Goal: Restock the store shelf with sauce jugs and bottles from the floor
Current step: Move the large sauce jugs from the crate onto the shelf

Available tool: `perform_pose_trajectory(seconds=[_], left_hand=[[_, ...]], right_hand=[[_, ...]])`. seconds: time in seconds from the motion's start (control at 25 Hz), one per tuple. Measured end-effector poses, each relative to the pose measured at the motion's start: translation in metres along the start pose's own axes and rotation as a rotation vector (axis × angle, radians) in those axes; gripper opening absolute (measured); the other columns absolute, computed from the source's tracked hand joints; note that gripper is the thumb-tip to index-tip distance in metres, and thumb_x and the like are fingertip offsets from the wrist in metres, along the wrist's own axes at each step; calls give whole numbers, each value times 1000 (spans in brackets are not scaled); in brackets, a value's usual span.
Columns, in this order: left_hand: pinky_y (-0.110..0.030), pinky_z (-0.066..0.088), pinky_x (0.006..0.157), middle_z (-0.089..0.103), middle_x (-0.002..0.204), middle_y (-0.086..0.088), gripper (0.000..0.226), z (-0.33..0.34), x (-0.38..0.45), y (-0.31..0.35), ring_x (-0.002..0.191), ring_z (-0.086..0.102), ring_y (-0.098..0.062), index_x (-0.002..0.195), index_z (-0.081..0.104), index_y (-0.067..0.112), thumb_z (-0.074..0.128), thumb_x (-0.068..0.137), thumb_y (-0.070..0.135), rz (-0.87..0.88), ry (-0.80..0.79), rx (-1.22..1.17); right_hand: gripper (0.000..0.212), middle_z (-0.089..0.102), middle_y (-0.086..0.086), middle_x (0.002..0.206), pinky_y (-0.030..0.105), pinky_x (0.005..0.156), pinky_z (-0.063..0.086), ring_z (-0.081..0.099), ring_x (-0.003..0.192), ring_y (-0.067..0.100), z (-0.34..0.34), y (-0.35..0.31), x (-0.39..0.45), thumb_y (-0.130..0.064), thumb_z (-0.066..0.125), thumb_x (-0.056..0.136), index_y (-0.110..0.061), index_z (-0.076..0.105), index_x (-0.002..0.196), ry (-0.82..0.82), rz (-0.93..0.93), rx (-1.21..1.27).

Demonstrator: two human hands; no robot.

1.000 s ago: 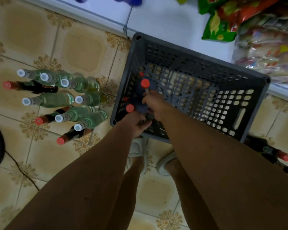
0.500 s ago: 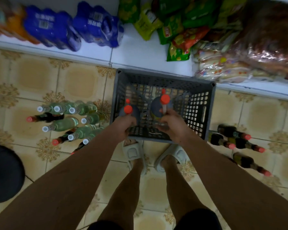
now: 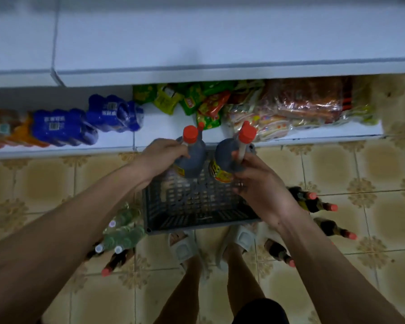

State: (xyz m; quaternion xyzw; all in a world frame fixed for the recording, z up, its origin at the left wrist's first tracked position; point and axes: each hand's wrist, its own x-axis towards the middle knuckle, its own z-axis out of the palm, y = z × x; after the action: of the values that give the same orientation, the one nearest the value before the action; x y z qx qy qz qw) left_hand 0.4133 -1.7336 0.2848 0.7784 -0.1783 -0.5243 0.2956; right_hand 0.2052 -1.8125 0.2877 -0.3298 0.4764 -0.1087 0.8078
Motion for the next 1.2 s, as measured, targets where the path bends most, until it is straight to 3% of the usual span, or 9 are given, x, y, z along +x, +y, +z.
perform_pose_trajectory(seconds=[0.12,0.2,0.24,0.36,0.48,0.6,0.84,1.04,1.2], left_hand=[[-39,43,85,63,85,-19,40,-10,-13,69,84,56,-20,72,68,-1,62,64,37,187,-58,116],[-28,45,74,60,66,-7,34,-15,-21,115,67,54,-11,73,64,-6,62,72,28,293,-80,140],[-25,48,72,60,60,-2,27,-18,-26,137,63,54,-8,70,64,-1,63,75,25,329,-90,135],[-40,49,93,66,70,3,18,-24,-38,197,79,58,-11,63,63,17,61,78,25,450,-136,54],[-39,44,95,65,74,9,21,-16,-32,248,83,55,-10,65,58,24,58,86,27,529,-163,36],[-35,42,93,64,86,7,16,10,-12,284,90,49,-12,74,63,22,60,89,26,526,-176,43],[-32,41,81,53,83,8,7,78,33,341,61,44,-3,83,57,23,57,89,21,432,-123,-100],[-29,43,77,63,86,7,7,123,72,376,77,58,-4,95,58,22,58,90,17,449,-87,-175],[-34,47,84,65,94,-1,13,145,91,395,84,59,-12,100,63,19,62,87,17,494,-33,-127]], right_hand=[[39,56,5,94,31,65,36,52,72,15,-1,-44,-15,9,47,85,-17,65,109,-13,-157,-54],[40,57,0,89,28,59,32,48,66,12,-6,-74,-28,10,44,84,-14,65,107,-16,-269,-45],[40,57,-1,86,27,56,28,45,64,11,-9,-90,-34,11,43,83,-12,66,107,-22,-325,-38],[40,55,2,85,28,52,20,36,62,13,-18,-140,-49,10,43,81,-8,66,107,-60,-500,-42],[43,50,12,89,28,53,20,35,64,14,-27,-189,-55,12,41,82,-1,66,114,-32,-631,-94],[43,58,12,96,25,55,30,45,70,14,-40,-225,-51,16,42,84,2,66,117,64,-687,-92],[37,60,10,103,20,63,46,57,85,18,-80,-274,-12,15,50,85,3,64,117,131,-722,-30],[45,67,5,91,25,82,57,70,81,15,-116,-300,23,17,51,86,1,61,127,232,-746,-80],[50,69,-1,86,23,82,57,72,73,9,-140,-311,40,18,53,86,2,57,134,256,-756,-103]])
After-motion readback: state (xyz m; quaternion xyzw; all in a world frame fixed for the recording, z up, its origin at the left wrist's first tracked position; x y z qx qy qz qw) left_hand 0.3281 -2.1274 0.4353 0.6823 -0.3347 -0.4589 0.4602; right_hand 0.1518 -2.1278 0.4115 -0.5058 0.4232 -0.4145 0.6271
